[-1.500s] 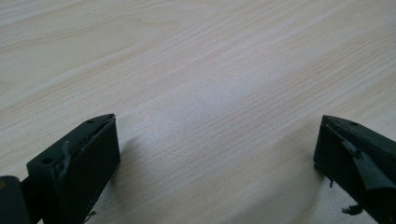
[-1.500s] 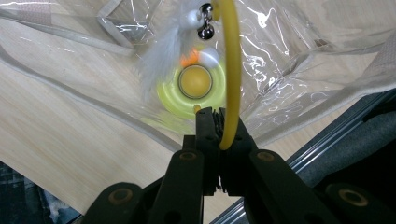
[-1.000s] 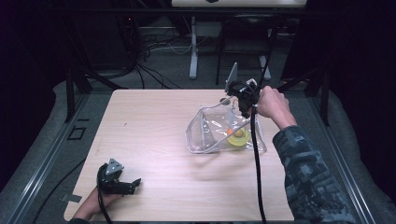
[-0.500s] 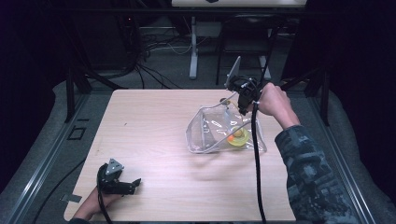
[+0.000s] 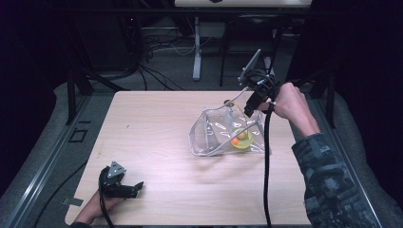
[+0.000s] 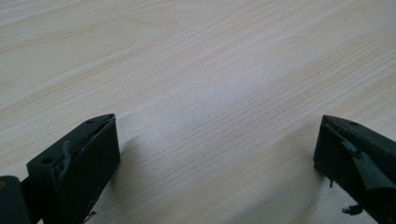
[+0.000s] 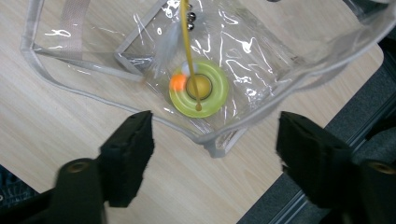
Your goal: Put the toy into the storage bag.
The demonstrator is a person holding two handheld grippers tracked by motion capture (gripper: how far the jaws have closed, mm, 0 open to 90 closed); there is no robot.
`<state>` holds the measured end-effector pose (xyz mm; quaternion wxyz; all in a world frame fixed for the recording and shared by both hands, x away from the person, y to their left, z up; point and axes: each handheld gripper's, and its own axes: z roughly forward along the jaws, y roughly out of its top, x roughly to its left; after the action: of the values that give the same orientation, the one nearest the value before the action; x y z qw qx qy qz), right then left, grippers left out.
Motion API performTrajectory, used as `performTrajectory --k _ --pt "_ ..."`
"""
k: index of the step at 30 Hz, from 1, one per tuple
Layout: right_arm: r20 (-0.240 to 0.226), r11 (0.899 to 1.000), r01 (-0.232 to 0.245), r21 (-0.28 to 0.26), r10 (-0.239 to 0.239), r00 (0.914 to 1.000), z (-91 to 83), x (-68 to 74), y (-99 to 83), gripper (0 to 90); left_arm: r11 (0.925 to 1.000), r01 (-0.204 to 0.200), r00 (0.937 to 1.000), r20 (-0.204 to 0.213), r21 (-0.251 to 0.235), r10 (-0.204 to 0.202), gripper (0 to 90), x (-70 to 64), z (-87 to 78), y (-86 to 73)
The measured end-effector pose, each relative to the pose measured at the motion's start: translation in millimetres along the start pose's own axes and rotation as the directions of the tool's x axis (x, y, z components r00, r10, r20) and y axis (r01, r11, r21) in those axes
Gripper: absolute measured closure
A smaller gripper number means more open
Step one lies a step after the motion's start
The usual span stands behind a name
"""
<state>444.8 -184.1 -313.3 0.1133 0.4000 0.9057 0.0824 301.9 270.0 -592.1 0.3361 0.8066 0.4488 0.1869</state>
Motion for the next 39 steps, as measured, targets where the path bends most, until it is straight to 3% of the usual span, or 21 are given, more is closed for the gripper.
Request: performTrajectory --k 3,12,19,27,37,39 --pt "0.002 1.000 -0.021 -0.013 0.021 0.9998 -4.4 -3.0 -8.4 16.0 1.0000 0.001 1.0000 0.000 -0.001 -0.001 0.2 -0.1 0.0 0.0" --pt "0.024 0.996 -0.044 -0.082 0.046 0.9987 -12.4 -5.1 -38.1 2.4 1.0000 0.001 1.0000 0.000 -0.001 -0.001 0.2 -0.1 0.0 0.0" --pt "0.022 0.995 -0.046 -0.084 0.048 0.9986 -8.9 -4.4 -59.8 0.0 1.0000 0.005 1.0000 -0.004 -0.006 -0.005 0.2 -0.6 0.5 -0.3" --pt "0.006 0.988 -0.073 -0.135 0.074 0.9972 10.6 -0.1 -88.9 0.0 1.0000 0.000 1.0000 -0.005 -0.005 0.000 0.2 -0.2 0.4 -0.2" --pt "-0.063 0.990 -0.098 -0.101 0.092 0.9938 56.4 9.1 -125.7 0.0 1.0000 0.001 1.0000 -0.005 -0.006 -0.001 0.2 -0.3 0.5 -0.2" --pt "-0.081 0.986 -0.120 -0.117 0.111 0.9905 66.0 13.8 -135.3 0.0 1.0000 0.001 1.0000 -0.005 -0.006 -0.001 0.2 -0.3 0.5 -0.2"
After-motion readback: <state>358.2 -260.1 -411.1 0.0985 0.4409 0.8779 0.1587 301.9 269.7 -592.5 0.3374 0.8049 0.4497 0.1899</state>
